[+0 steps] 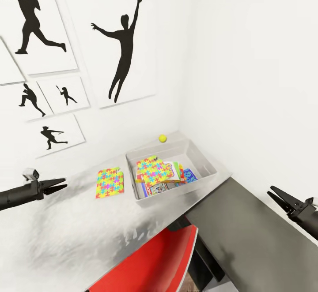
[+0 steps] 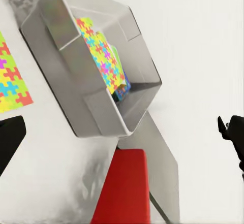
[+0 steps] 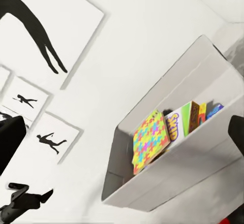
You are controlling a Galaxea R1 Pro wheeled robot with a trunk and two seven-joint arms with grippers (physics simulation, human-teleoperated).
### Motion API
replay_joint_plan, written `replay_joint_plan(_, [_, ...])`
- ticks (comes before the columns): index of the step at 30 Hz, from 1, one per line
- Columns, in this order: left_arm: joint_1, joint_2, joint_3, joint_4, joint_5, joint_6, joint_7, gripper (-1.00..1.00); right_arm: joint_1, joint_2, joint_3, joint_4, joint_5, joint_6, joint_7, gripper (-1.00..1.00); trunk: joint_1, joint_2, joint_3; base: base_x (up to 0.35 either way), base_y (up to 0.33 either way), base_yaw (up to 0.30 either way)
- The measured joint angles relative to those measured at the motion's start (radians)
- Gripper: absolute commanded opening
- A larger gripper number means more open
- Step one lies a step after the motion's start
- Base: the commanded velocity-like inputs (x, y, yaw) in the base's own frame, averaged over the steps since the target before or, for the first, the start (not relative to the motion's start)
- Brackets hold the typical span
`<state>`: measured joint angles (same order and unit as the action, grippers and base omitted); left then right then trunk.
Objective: Put all the toys in the child's room - the three board games (two on the bed and one on the table), the two jigsaw puzzles on the table, and the tennis ball on the table - inside the toy box on the table in the child's room.
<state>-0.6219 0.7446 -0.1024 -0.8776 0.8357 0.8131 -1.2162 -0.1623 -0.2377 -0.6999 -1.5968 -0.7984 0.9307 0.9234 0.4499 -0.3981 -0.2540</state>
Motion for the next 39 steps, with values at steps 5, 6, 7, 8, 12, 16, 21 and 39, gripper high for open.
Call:
replay_joint_plan(5, [0.007,0.001,-0.001,0.001,-0.001,-0.011,-0.017,1.0,-0.001,0.0,0.001,0.0,0.001,-0.013,0.022,1.0,0.0,0.0,0.008,-0.303,0.043,0.0])
replay_joint_plan(6, [0.007,0.002,-0.001,0.001,-0.001,-0.012,-0.018,1.0,-0.001,0.0,0.001,0.0,0.002,-0.014,0.025,1.0,0.0,0.0,0.01,-0.314,0.084,0.0])
replay_joint_plan(7, [0.008,0.002,0.0,0.001,-0.001,-0.012,-0.018,1.0,-0.001,0.0,0.002,0.0,0.002,-0.015,0.027,1.0,0.0,0.0,0.012,-0.315,0.094,0.0])
replay_joint_plan(8, [0.008,0.002,0.0,0.001,-0.001,-0.013,-0.019,1.0,-0.001,0.0,0.002,0.0,0.003,-0.016,0.029,1.0,0.0,0.0,0.013,-0.314,0.106,0.0])
replay_joint_plan(12, [0.008,0.002,-0.001,0.001,-0.001,-0.014,-0.019,1.0,-0.001,0.0,0.003,0.0,0.005,-0.017,0.032,1.0,0.0,0.0,0.02,-0.308,0.127,0.001])
replay_joint_plan(16, [0.008,0.002,0.0,0.001,-0.002,-0.014,-0.019,1.0,-0.001,0.0,0.003,0.0,0.005,-0.018,0.033,1.0,0.0,0.0,0.025,-0.279,0.172,0.015])
replay_joint_plan(21, [0.008,0.003,-0.001,0.001,-0.002,-0.014,-0.019,1.0,-0.001,0.0,0.003,0.001,0.005,-0.019,0.033,1.0,0.0,0.0,0.027,-0.249,0.204,0.003])
replay_joint_plan(39, [0.01,0.003,0.0,0.001,-0.002,-0.018,-0.019,1.0,-0.001,0.0,0.005,0.0,0.007,-0.021,0.024,1.0,0.0,0.0,0.027,-0.226,0.186,0.101])
